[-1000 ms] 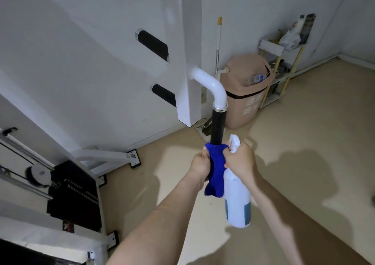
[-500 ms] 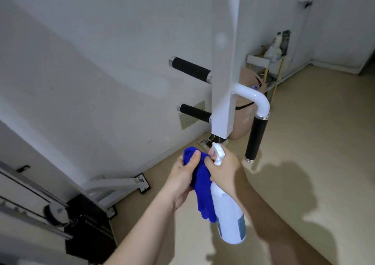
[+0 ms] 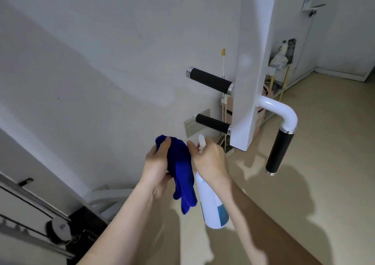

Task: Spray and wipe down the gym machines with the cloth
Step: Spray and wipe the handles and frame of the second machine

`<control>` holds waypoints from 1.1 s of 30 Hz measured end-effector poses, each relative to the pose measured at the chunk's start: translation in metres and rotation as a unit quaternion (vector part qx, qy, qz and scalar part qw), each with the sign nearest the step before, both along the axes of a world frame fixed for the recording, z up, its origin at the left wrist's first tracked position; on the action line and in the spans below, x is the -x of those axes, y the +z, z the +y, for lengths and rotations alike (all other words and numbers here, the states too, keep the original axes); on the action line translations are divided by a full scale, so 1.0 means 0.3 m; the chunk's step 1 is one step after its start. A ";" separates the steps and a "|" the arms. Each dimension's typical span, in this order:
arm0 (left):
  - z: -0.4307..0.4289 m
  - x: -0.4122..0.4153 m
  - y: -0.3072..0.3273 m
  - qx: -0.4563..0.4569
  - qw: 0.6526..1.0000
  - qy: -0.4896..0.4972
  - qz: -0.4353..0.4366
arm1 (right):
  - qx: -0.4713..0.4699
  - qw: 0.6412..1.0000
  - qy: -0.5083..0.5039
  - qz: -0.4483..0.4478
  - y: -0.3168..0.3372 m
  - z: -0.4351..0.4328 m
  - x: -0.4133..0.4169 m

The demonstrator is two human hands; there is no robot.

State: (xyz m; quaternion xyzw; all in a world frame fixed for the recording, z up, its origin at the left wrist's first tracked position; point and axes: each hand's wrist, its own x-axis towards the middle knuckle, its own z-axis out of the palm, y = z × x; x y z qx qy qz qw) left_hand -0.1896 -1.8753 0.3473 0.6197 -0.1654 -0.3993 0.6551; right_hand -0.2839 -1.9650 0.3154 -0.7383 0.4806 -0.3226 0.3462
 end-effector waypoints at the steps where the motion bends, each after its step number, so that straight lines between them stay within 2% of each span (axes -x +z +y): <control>1: -0.027 -0.010 0.001 -0.004 1.000 0.005 0.010 | 0.001 1.000 0.000 -0.001 -0.007 -0.016 -0.005; 8: -0.177 -0.061 0.016 0.028 0.999 -0.022 -0.002 | -0.030 0.995 -0.092 -0.002 -0.074 -0.084 0.043; 13: -0.224 -0.116 0.038 0.061 0.996 -0.058 0.000 | 0.015 0.995 -0.095 -0.005 -0.090 -0.097 0.024; 17: -0.251 -0.157 0.091 0.070 0.987 -0.137 -0.050 | 0.021 0.995 -0.094 -0.026 -0.073 -0.103 0.018; 20: -0.277 -0.162 0.139 0.071 0.972 -0.218 -0.046 | 0.017 0.996 -0.086 -0.022 -0.057 -0.088 0.042; 23: -0.365 -0.139 0.160 0.049 0.956 -0.284 -0.060 | 0.006 0.992 -0.114 -0.058 -0.053 -0.086 0.064; 26: -0.512 -0.085 0.115 -0.011 0.962 -0.254 -0.098 | 0.013 0.989 -0.128 -0.076 -0.054 -0.088 0.073; 29: -0.626 -0.040 0.075 -0.028 0.968 -0.212 -0.130 | 0.025 0.987 -0.129 -0.089 -0.061 -0.094 0.090; 30: -0.656 -0.031 0.062 -0.034 0.961 -0.213 -0.171 | 0.027 0.986 -0.133 -0.095 -0.060 -0.099 0.102; 31: -0.674 -0.020 0.049 -0.054 0.939 -0.227 -0.252 | 0.027 0.985 -0.135 -0.101 -0.063 -0.105 0.115; 32: -0.679 -0.027 0.043 -0.089 0.886 -0.244 -0.385 | 0.024 0.986 -0.131 -0.104 -0.057 -0.107 0.118; 33: -0.680 -0.025 0.026 -0.129 0.794 -0.235 -0.546 | 0.018 0.987 -0.128 -0.099 -0.062 -0.115 0.130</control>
